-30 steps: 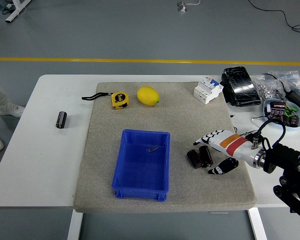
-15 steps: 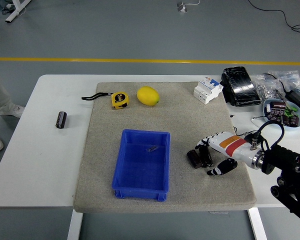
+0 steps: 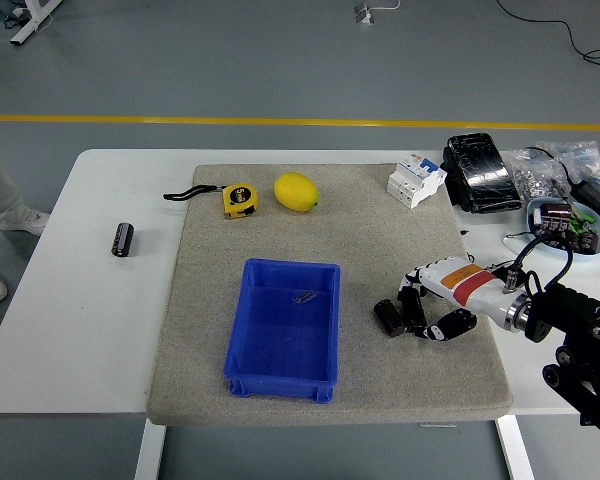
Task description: Pick up the battery,place it into the box
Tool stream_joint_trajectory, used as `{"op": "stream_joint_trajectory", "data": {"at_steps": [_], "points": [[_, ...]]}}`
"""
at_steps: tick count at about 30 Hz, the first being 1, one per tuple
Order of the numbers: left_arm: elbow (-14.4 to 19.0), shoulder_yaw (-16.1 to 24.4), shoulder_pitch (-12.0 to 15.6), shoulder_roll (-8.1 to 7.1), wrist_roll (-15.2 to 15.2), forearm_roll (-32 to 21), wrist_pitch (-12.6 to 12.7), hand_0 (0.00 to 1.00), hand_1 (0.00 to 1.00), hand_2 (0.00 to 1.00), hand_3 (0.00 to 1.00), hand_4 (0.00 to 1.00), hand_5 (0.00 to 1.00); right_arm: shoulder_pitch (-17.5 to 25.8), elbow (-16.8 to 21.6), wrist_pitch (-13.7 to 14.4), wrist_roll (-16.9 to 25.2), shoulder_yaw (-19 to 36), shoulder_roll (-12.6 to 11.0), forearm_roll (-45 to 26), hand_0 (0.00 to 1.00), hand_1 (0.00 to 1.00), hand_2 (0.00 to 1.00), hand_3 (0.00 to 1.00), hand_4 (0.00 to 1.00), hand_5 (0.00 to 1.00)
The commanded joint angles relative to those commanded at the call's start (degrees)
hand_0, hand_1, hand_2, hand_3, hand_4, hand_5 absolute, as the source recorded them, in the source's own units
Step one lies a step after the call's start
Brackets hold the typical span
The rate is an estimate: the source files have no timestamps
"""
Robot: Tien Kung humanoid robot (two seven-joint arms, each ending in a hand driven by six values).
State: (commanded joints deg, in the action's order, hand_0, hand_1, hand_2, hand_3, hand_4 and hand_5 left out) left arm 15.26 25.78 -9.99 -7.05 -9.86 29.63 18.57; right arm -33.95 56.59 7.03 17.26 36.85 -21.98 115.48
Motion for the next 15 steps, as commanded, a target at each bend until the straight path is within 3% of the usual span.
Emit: {"op": "stream_joint_trajectory", "data": {"at_steps": [15], "points": [[-0.02, -0.01, 0.05, -0.05, 0.01, 0.04, -0.07, 0.726, 0.665, 0.699, 0.621, 0.660, 0.624, -0.14, 3.65, -0.61, -0.66, 2.41, -0.69, 0.61, 0.395, 0.480, 0.525, 0.513, 0.693, 0.033]]}}
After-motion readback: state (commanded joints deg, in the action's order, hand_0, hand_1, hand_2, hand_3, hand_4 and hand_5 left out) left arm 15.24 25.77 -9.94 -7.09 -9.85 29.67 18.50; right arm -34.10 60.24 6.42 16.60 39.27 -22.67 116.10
